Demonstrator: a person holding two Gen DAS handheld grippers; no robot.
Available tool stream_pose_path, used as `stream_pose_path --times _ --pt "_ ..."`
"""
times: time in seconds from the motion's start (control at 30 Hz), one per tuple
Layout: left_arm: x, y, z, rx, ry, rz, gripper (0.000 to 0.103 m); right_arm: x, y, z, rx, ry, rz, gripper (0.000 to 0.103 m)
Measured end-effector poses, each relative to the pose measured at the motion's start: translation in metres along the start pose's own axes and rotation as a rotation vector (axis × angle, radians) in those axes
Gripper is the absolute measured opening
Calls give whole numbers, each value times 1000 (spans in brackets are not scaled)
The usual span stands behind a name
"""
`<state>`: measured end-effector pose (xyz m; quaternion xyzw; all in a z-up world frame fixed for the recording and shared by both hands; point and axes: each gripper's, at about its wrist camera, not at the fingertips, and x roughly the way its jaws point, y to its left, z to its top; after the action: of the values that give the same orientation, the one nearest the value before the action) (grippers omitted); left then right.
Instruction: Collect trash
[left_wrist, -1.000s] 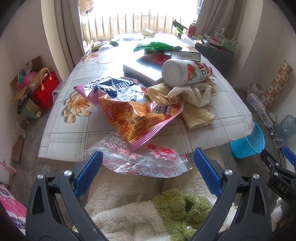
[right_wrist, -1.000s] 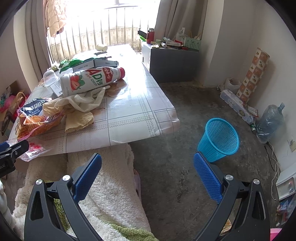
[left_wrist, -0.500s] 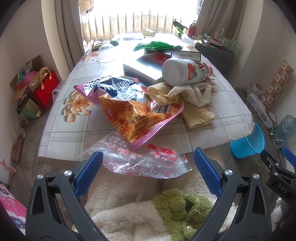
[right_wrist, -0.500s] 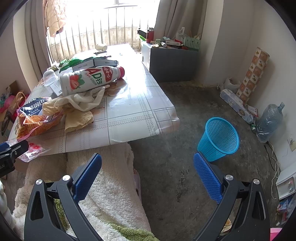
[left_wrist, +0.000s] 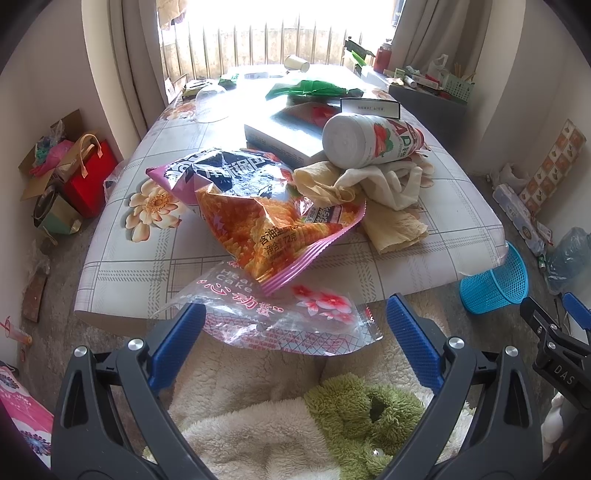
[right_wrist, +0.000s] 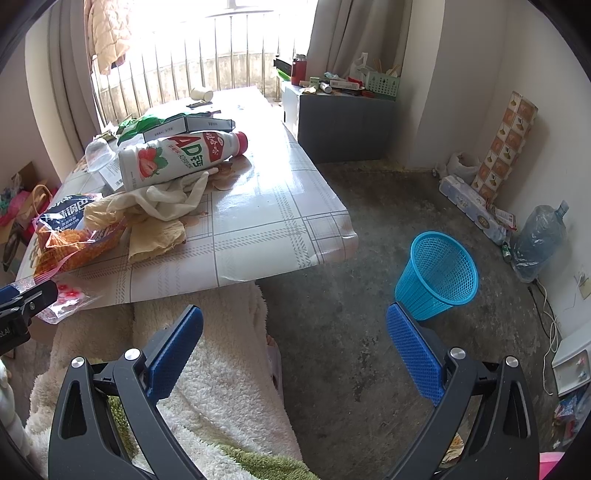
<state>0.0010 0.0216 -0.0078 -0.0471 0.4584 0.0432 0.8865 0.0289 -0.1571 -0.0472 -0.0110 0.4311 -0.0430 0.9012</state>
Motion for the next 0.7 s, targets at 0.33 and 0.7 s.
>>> stream_pose_path --times 0.33,0.7 --pt "0 0 0 -1 0 -1 94 1 0 -2 2 3 3 97" --pt "0 0 0 -2 0 -1 94 2 1 -4 6 8 7 97"
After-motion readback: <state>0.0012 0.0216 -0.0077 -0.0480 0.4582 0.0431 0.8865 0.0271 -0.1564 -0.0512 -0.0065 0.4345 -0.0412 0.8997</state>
